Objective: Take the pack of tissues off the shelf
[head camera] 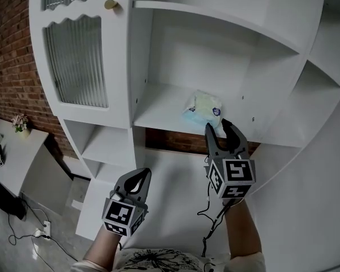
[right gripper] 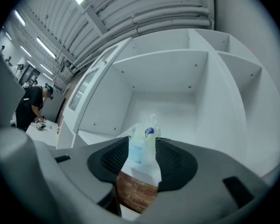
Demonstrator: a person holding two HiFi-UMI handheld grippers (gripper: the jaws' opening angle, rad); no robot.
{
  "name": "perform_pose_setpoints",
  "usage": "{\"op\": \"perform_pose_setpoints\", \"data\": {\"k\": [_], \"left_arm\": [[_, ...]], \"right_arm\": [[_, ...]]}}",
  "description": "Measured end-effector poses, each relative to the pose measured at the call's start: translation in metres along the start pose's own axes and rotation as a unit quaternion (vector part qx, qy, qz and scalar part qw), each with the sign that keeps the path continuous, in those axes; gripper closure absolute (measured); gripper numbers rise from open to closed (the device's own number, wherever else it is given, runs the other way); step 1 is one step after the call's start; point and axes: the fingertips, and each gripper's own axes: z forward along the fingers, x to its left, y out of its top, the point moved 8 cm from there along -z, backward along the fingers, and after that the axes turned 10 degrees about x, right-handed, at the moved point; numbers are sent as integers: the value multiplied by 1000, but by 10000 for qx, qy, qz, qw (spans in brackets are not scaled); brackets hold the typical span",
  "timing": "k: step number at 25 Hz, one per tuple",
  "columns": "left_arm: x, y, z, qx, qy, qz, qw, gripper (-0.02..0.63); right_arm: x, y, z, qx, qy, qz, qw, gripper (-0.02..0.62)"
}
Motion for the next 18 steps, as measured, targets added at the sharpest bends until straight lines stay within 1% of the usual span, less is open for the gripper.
{"op": "perform_pose_setpoints", "data": {"k": [4, 6, 8, 9, 10, 12, 14, 18], "left_arm": [[3, -2, 3, 16, -34, -39, 10000, 594], [5, -3, 3, 32, -27, -44, 10000, 594], [7, -5, 3, 63, -15, -61, 10000, 594], [8, -6, 3, 82, -6, -69, 9999, 594], [9, -7, 3, 97, 5, -73, 9999, 594], [10, -6, 3, 102, 23, -77, 9999, 594], [9, -6, 2, 90, 40, -85, 9999, 594], [7, -7, 0, 104, 59, -80, 9999, 594]], "right_arm": [[-7, 3, 18, 169, -48, -88, 9998, 427], [-8, 2, 23, 261, -45, -89, 9996, 438], [-8, -1, 25, 305, -49, -75, 9995, 497], [-8, -2, 25, 309, -64, -85, 9995, 506], [-9, -2, 25, 303, -85, -103, 9995, 535], [-10, -2, 24, 271, -113, -121, 9995, 565], [-10, -1, 23, 227, -119, -108, 9996, 578], [-9, 0, 16, 113, -101, -72, 9999, 581]]}}
